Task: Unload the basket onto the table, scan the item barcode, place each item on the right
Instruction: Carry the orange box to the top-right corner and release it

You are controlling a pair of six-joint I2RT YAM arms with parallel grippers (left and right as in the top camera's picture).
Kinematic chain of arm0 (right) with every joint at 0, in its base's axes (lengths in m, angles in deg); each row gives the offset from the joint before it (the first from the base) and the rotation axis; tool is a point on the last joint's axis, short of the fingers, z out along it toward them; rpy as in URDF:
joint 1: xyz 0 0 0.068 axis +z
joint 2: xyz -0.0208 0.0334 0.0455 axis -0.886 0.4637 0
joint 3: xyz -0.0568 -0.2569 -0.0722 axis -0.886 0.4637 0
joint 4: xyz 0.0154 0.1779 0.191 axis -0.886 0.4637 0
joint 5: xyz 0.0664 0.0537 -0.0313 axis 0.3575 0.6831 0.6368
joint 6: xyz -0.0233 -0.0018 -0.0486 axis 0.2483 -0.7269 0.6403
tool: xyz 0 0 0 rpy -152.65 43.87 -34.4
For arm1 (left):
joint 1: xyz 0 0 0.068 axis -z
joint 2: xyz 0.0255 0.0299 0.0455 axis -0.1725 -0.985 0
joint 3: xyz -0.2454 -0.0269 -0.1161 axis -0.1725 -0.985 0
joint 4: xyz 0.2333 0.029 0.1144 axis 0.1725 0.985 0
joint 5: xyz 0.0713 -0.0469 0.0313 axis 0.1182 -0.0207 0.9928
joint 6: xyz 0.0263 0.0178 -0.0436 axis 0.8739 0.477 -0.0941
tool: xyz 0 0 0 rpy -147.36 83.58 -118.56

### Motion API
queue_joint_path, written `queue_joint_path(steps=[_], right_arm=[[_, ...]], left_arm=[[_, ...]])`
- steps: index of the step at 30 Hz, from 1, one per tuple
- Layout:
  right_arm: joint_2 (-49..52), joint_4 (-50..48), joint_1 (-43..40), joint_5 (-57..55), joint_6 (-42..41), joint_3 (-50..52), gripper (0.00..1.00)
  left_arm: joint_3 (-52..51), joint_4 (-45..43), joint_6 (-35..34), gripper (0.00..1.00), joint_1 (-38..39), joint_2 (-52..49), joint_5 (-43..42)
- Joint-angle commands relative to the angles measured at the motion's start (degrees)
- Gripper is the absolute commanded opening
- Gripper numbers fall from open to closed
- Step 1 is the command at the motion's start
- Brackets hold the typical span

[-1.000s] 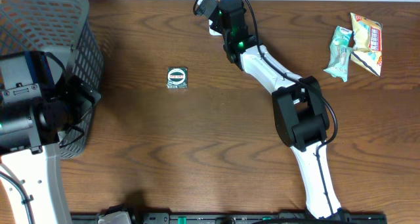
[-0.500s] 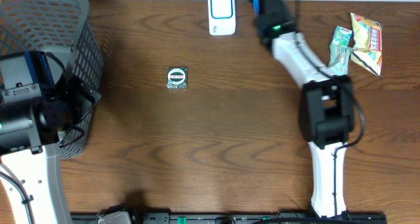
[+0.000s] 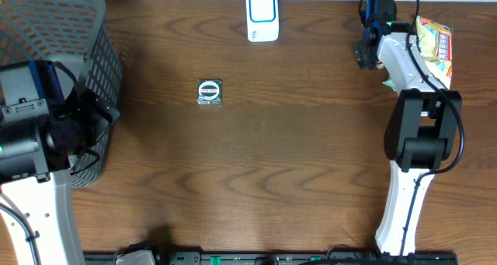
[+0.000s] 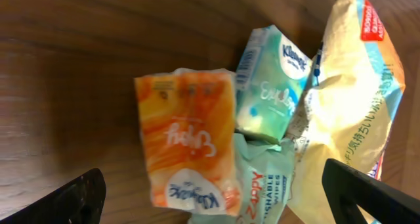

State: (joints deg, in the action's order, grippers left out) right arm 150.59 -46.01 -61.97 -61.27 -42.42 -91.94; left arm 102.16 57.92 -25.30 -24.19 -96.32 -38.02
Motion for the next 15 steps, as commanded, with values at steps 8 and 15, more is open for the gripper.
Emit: queue_joint_path(steps=[8, 15], right_arm=[[-16.57, -0.33, 5.22, 47.36, -7.52, -0.28, 0.99], [-16.5, -2.38, 13.97, 70.18, -7.45, -0.04, 0.99]], left_arm=[[0.61, 0.17, -0.24, 0.98, -0.31, 0.26, 0.35], [0.61, 0.17, -0.24, 0.98, -0.31, 0.26, 0.35]])
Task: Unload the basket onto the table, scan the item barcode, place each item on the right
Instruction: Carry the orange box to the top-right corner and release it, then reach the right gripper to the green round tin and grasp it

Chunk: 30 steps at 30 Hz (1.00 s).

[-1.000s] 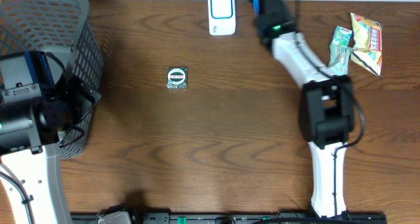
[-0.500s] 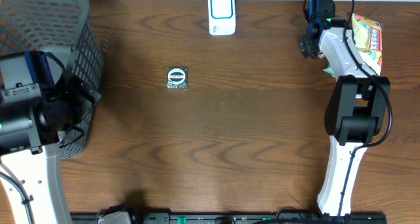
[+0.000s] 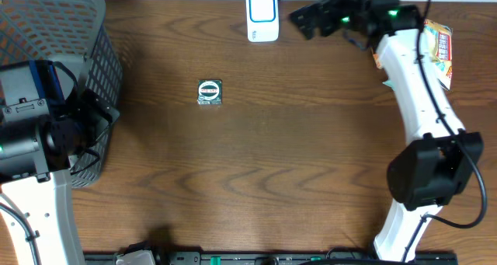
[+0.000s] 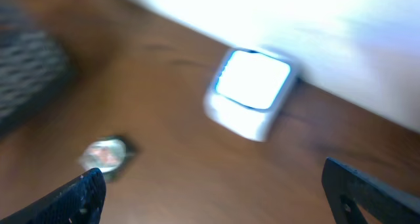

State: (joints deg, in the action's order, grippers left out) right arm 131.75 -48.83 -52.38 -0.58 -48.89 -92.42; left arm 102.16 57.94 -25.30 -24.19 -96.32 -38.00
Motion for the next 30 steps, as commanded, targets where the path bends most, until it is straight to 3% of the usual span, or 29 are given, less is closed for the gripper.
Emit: queue_joint_path(steps=[1, 5, 10, 11, 17, 21, 25, 30], right_arm=[[2.6, 0.42, 5.29, 8.68, -1.01, 0.44, 0.99], [5.33, -1.77, 13.35, -0.79, -4.83, 0.46, 0.99], [10.25, -5.2, 22.45, -28.59, -30.05, 0.46, 0.99], [11.06, -5.68, 23.63, -30.6, -32.09, 0.46, 0.99], [15.69, -9.53, 31.93, -31.71, -32.83, 0.46, 0.99], [17.22, -11.69, 34.88, -41.0, -33.09, 0.46, 0.99], [19.1, -11.06, 35.87, -49.83, -40.79, 0.48, 0.9], [21.84, -11.89, 35.71, -52.26, -43.21, 0.48, 0.96]], left_arm=[[0.61, 0.15, -0.24, 0.98, -0.31, 0.26, 0.33], [0.61, 0.15, -0.24, 0.98, -0.31, 0.26, 0.33], [0.61, 0.15, -0.24, 0.98, -0.31, 0.26, 0.33], [0.61, 0.15, -0.24, 0.97, -0.31, 0.26, 0.33], [0.61, 0.15, -0.24, 0.98, -0.31, 0.26, 0.33], [0.61, 0.15, -0.24, 0.98, -0.31, 0.26, 0.33], [0.61, 0.15, -0.24, 0.97, -0.31, 0.26, 0.33], [0.61, 0.15, -0.24, 0.98, -0.31, 0.26, 0.33]])
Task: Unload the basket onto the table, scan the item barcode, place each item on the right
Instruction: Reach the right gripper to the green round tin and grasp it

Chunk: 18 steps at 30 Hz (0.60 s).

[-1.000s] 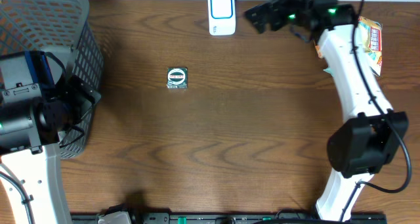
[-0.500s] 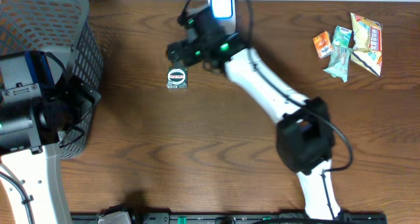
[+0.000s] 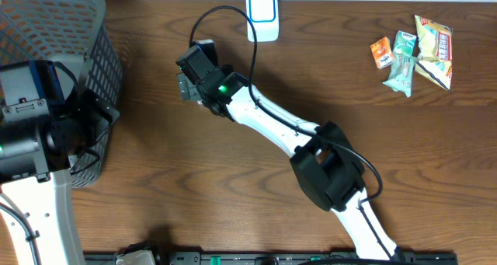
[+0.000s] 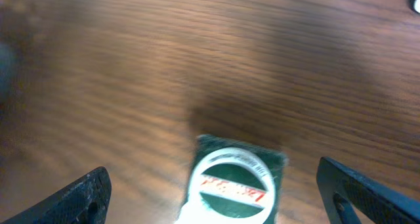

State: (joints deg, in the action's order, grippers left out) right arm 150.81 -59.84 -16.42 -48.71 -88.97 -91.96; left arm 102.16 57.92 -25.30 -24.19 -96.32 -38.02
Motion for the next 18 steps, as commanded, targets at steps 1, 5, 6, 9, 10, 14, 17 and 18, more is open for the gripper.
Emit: queue_joint_path(steps=[1, 5, 6, 9, 10, 14, 17, 18], right_arm=[[3.5, -1.7, -0.2, -4.07, -3.13, 0.02, 0.96], [6.36, -3.3, -0.2, -4.09, -3.15, 0.02, 0.96], [6.71, -3.3, -0.17, -4.09, -3.15, 0.02, 0.96], [7.67, -3.13, -0.15, -4.17, -3.13, 0.02, 0.88], [7.67, -2.82, -0.15, -4.59, -3.13, 0.02, 0.86], [7.67, -1.33, -0.2, -7.58, -3.1, 0.02, 0.68], [7.52, -0.48, -0.22, -7.45, -3.08, 0.0, 0.58], [7.41, -0.39, -0.2, -7.45, -3.08, 0.0, 0.58]], left_arm=[[0.61, 0.17, -0.24, 0.98, -0.31, 0.26, 0.35], [0.61, 0.17, -0.24, 0.98, -0.31, 0.26, 0.35], [0.61, 0.17, -0.24, 0.98, -0.31, 0.26, 0.35], [0.61, 0.17, -0.24, 0.98, -0.31, 0.26, 0.35], [0.61, 0.17, -0.24, 0.98, -0.31, 0.26, 0.35], [0.61, 0.17, -0.24, 0.98, -0.31, 0.26, 0.35], [0.61, 0.17, -0.24, 0.97, -0.31, 0.26, 0.35], [0.61, 0.17, -0.24, 0.98, -0.31, 0.26, 0.35]])
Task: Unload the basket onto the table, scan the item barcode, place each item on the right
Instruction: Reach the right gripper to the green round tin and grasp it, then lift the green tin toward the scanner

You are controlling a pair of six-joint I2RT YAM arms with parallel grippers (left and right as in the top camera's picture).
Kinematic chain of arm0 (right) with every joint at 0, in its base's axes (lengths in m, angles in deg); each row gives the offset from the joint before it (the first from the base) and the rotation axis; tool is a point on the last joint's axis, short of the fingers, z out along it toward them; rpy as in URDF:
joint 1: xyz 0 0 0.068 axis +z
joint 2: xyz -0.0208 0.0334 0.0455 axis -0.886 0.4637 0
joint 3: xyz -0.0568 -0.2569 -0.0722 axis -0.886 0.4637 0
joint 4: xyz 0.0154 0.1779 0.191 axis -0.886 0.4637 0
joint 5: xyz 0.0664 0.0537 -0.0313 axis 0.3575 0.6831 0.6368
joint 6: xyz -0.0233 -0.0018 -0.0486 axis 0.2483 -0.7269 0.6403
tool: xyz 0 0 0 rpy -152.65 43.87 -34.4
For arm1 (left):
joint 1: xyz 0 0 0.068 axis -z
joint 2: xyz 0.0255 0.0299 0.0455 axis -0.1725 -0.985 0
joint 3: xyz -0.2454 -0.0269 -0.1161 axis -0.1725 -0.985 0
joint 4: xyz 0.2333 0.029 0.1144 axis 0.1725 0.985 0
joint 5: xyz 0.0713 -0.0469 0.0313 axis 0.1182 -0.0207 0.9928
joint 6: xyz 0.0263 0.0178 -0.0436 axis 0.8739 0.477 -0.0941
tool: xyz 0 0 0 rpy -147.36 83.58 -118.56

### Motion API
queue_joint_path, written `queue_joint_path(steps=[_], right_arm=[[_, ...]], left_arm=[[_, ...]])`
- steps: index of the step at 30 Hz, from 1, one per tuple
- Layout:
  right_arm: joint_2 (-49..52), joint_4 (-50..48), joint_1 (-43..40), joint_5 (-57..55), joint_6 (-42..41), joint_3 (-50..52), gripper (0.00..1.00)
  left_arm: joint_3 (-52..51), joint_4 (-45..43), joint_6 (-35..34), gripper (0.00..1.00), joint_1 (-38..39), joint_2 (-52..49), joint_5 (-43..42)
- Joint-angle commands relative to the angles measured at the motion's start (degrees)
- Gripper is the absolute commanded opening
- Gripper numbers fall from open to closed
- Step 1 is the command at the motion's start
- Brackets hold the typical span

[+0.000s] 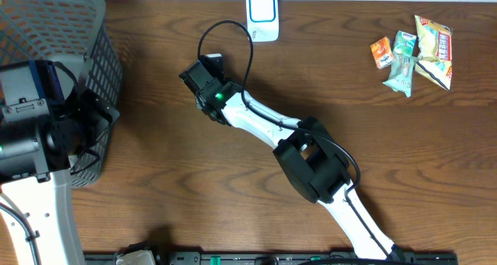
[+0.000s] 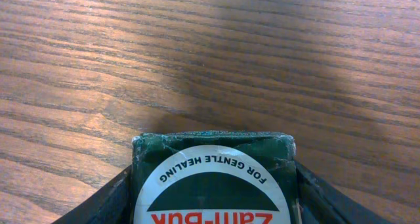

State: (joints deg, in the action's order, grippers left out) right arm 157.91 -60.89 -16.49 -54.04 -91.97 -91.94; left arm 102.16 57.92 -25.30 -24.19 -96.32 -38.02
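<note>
A dark green square Zam-Buk tin (image 2: pixel 213 184) with a white round label fills the bottom of the right wrist view. It lies on the wood table between my right gripper's fingers (image 2: pixel 108 203), which press against both of its sides. In the overhead view my right gripper (image 1: pixel 203 82) reaches far left across the table and covers the tin. The white barcode scanner (image 1: pixel 262 15) stands at the back edge, to the right of that gripper. My left gripper (image 1: pixel 95 113) hangs by the basket; its jaws are not readable.
A grey mesh basket (image 1: pixel 54 32) fills the back left corner. Several snack and tissue packets (image 1: pixel 411 51) lie at the back right. The right arm (image 1: pixel 311 160) stretches diagonally across the table's middle.
My right gripper was open just above the tin with its fingers wide apart. Now it is lower, and the fingers sit against the tin's two sides. The left arm has not moved.
My right gripper was open over the packets at the back right. Then it was near the scanner, facing left. Then it was open above the green tin at the table's left. Now it is shut on the tin's sides.
</note>
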Motion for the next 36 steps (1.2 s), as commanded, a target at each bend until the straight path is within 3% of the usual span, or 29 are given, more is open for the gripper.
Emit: queue_joint_path(steps=[1, 5, 11, 15, 22, 30, 32, 36], right_arm=[[0.11, 0.72, -0.09, -2.08, -0.09, -0.02, 0.56], [-0.22, 1.2, -0.09, -1.97, -0.09, -0.02, 0.45], [-2.38, 2.86, -0.04, -1.97, -0.09, -0.04, 0.46], [-7.21, 6.32, -0.5, -0.2, -0.11, -0.11, 0.38], [-12.5, 12.79, -6.58, 28.68, -0.13, -0.11, 0.36], [-12.61, 14.14, -21.42, 58.71, -3.26, -0.11, 0.36], [-12.61, 14.27, -25.38, 63.45, -6.47, -0.11, 0.36], [-12.59, 14.43, -33.11, 74.23, -20.92, -0.11, 0.36]], left_arm=[[0.61, 0.17, -0.24, 0.98, -0.31, 0.26, 0.35], [0.61, 0.17, -0.24, 0.98, -0.31, 0.26, 0.35], [0.61, 0.17, -0.24, 0.97, -0.31, 0.26, 0.35], [0.61, 0.17, -0.24, 0.97, -0.31, 0.26, 0.35], [0.61, 0.17, -0.24, 0.98, -0.31, 0.26, 0.35], [0.61, 0.17, -0.24, 0.98, -0.31, 0.26, 0.35], [0.61, 0.17, -0.24, 0.98, -0.31, 0.26, 0.35], [0.61, 0.17, -0.24, 0.98, -0.31, 0.26, 0.35]])
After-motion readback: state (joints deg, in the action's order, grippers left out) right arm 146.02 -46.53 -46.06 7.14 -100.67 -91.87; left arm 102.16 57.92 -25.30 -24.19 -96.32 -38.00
